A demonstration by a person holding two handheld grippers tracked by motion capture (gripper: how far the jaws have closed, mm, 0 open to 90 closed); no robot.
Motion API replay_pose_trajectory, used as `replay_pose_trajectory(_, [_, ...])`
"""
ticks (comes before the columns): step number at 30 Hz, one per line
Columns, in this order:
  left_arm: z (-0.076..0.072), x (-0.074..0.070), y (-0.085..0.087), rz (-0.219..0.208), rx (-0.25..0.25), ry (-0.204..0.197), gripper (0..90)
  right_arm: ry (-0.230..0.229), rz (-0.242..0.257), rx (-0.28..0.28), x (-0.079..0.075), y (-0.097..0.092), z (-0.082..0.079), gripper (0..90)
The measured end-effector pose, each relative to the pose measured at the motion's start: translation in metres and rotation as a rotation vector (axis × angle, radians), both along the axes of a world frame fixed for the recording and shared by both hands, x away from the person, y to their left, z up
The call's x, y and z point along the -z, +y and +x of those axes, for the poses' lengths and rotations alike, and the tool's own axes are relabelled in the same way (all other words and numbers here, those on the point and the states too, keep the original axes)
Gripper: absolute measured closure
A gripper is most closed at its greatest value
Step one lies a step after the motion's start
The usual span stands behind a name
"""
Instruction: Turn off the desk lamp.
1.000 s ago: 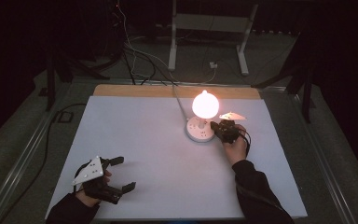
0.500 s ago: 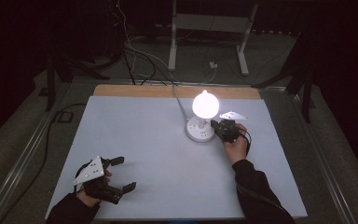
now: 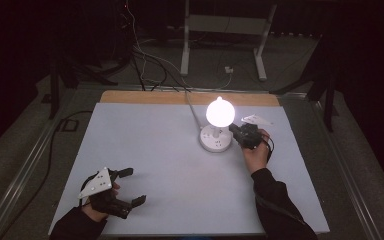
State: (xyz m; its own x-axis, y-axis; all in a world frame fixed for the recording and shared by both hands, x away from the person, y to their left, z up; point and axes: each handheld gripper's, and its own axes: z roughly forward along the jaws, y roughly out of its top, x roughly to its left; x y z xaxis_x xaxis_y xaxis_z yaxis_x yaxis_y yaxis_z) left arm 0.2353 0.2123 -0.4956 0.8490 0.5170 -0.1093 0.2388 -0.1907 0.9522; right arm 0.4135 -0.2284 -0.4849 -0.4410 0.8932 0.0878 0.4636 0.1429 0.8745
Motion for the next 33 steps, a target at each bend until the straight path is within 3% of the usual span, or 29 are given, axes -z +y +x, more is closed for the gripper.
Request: replay_pose_trajectory(33, [0.000,0.000,0.001,-0.001,0.002,0.001,0.5,0.057,-0.045,-0.010,0.023,0.006,0.003,89.9])
